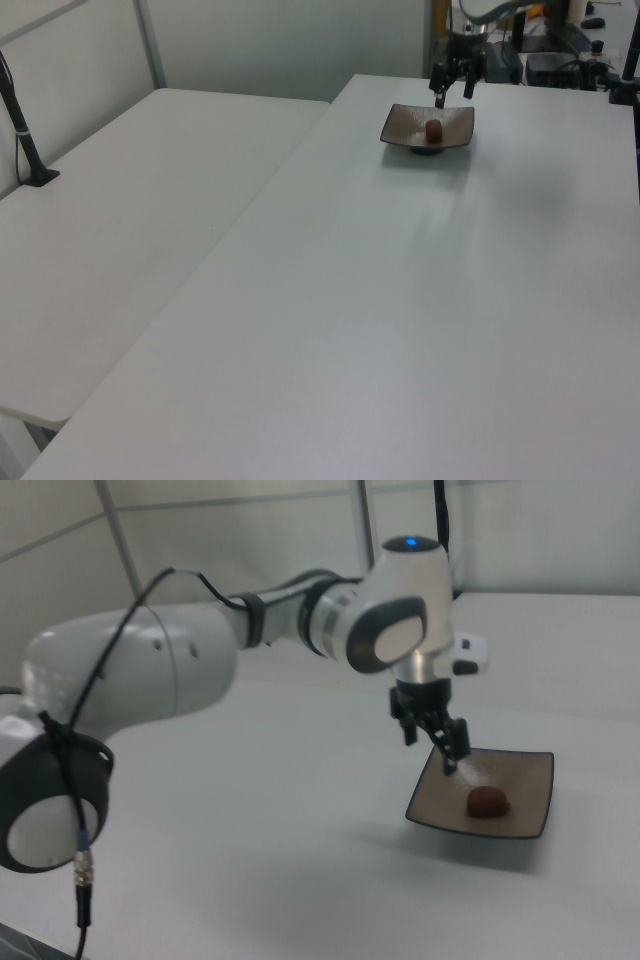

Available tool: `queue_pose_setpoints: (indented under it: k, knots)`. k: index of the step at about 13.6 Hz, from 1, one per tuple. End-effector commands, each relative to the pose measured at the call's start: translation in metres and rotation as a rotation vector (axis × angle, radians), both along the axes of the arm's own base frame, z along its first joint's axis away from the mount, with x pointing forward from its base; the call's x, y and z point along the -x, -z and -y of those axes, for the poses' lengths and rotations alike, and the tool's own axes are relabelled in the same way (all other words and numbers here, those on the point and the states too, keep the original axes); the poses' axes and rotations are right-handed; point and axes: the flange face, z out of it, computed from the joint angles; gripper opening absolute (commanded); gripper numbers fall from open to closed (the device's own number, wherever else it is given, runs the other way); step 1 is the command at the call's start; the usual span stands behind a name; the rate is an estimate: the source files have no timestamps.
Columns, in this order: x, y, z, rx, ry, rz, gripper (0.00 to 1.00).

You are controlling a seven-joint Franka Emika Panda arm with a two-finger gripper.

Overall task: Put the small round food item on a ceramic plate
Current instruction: 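Open the gripper to release the item onto the plate, lift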

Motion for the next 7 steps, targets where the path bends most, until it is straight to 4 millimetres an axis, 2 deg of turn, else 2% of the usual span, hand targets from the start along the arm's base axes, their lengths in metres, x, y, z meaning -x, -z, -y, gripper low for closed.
queue_pose_setpoints:
  k: [1,4,6,7]
  knots:
    - [0.039,-0.037,-0.05,-0.011,-0.144,-0.115,1.0]
    - [0.059,-0.047,-0.086,-0.027,-0.194,-0.209,1.0]
    - [0.081,-0.048,-0.114,-0.018,-0.229,-0.235,1.0]
    - [0.093,-0.046,-0.134,-0.007,-0.256,-0.243,1.0]
